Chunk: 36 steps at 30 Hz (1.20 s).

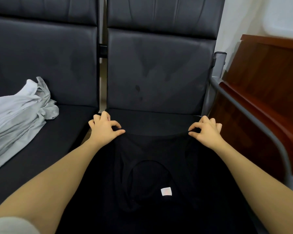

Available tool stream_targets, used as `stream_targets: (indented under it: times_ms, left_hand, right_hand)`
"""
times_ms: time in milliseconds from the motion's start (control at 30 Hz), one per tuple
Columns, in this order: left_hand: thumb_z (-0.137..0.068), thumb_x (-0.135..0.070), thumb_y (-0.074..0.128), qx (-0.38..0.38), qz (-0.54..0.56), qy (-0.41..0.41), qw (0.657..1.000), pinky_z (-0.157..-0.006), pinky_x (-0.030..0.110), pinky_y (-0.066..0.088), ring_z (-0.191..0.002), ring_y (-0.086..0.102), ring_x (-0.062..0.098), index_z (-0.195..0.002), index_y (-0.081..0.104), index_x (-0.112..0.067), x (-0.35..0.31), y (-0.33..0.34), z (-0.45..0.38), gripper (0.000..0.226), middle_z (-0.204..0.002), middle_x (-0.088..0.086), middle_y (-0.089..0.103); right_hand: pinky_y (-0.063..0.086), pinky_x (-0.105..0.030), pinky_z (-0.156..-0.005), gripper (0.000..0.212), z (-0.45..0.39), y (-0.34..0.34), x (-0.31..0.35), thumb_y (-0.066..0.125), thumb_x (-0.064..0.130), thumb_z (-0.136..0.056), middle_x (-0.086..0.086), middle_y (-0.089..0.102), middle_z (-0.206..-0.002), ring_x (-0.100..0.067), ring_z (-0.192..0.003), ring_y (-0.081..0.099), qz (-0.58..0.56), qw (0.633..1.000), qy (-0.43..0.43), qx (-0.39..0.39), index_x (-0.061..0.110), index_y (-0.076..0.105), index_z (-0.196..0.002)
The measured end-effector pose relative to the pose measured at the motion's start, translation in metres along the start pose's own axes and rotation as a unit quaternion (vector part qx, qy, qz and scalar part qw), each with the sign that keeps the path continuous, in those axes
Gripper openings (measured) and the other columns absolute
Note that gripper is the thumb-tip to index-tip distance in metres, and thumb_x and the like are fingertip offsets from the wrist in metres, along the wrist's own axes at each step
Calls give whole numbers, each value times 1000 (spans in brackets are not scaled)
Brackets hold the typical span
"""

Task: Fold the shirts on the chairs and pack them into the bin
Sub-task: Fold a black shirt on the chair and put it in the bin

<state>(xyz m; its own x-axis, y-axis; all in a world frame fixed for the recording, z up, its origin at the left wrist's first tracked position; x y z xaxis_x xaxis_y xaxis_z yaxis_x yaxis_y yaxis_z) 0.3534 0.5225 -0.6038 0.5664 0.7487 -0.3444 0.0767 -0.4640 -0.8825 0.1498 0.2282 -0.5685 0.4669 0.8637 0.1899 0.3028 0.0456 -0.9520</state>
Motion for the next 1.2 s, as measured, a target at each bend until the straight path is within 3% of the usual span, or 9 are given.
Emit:
stream_targets:
  times_ms: [200,400,533,700,867,1200]
  left_hand:
    - [-84,-46,64,-16,-32,6,999,-93,40,22,-101,31,24,-89,72,-27,-5,9,-35,20,-101,-4,30]
    - [-83,-49,64,-75,-10,19,997,-95,41,21,-103,32,27,-93,68,-27,-14,-11,-68,25,-103,-2,30]
    - [-86,-33,66,-88,-10,37,995,-93,40,20,-103,30,27,-87,70,-21,-26,-23,-78,13,-100,-3,29]
    - [-89,-34,63,-150,16,31,988,-91,40,21,-100,32,26,-93,69,-21,-38,-52,-66,15,-100,-1,31]
    - [-88,-43,60,-149,0,36,988,-94,41,22,-100,31,24,-103,67,-25,-50,-79,-39,24,-101,-2,30]
    - [-90,-40,60,-177,70,-20,981,-93,42,21,-100,34,25,-87,71,-17,-42,-106,64,26,-98,1,38]
  right_hand:
    - [10,-29,-71,8,-35,1,-7,64,34,-89,4,37,-94,-14,-92,24,-35,994,42,-95,29,70,-93]
    - [11,-29,-76,9,-56,-11,-7,61,25,-92,1,37,-96,-19,-92,27,-49,981,36,-187,20,67,-96]
    - [16,-32,-80,9,-55,-20,-7,59,24,-93,1,38,-95,-25,-94,33,-67,972,44,-222,20,65,-98]
    - [16,-32,-84,8,-40,-47,0,59,23,-93,2,38,-96,-22,-96,32,-96,963,45,-248,20,65,-98]
    - [16,-32,-87,8,-11,-71,3,61,27,-92,3,39,-95,-13,-94,25,-124,960,43,-246,24,66,-97]
    - [16,-32,-92,6,96,-77,5,62,34,-90,4,42,-96,-17,-102,35,-232,946,69,-214,31,68,-88]
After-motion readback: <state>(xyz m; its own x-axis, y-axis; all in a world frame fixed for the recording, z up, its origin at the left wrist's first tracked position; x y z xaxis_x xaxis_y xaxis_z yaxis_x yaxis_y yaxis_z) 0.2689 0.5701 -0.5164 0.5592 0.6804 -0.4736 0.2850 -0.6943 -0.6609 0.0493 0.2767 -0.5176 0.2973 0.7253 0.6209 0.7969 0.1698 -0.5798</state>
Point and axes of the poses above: each hand's wrist, its own z-axis away from the middle knuckle, its own y-axis out of the palm, x = y × z, the point moved 7 cm from there along -z, towards the middle knuckle
